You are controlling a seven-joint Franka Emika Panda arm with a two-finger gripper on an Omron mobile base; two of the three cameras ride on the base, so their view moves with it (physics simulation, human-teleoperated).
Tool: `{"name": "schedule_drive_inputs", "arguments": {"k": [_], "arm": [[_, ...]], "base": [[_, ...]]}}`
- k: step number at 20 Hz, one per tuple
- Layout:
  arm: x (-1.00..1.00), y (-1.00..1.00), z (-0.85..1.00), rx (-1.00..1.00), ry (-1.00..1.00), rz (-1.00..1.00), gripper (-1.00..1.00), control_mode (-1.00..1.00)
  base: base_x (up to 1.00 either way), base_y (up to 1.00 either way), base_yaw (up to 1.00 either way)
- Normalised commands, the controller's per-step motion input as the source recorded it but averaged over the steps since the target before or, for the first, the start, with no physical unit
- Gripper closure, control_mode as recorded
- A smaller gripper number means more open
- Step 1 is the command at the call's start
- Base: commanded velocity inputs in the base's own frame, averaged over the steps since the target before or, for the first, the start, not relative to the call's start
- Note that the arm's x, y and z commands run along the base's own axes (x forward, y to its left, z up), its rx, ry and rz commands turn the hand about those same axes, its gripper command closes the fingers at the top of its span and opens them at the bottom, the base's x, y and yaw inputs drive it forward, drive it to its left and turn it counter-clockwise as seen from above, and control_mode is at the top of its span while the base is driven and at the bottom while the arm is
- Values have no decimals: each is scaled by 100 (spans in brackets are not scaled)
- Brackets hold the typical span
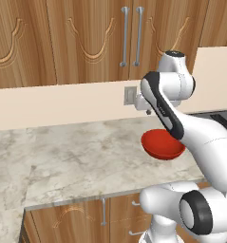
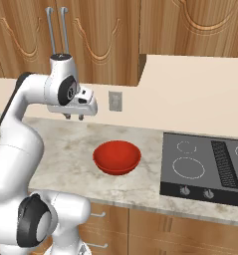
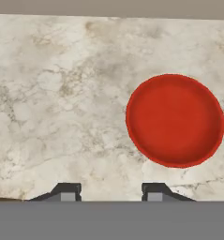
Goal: Open the cabinet and setup a tea strainer by placing it in the bowl upright.
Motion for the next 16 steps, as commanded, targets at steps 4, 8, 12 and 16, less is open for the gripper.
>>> {"name": "schedule_drive_inputs", "arguments": {"k": [4, 8, 12, 16], "arm": [[-1, 28, 15, -8, -19, 0, -100, -100], [-1, 47, 70, -12, -54, -2, -100, -100], [0, 8, 99, -2, -55, -11, -100, -100], [0, 1, 100, 3, -40, -9, -100, -100]], "base": [[0, 0, 0], [0, 0, 0], [0, 0, 0], [0, 0, 0]]}}
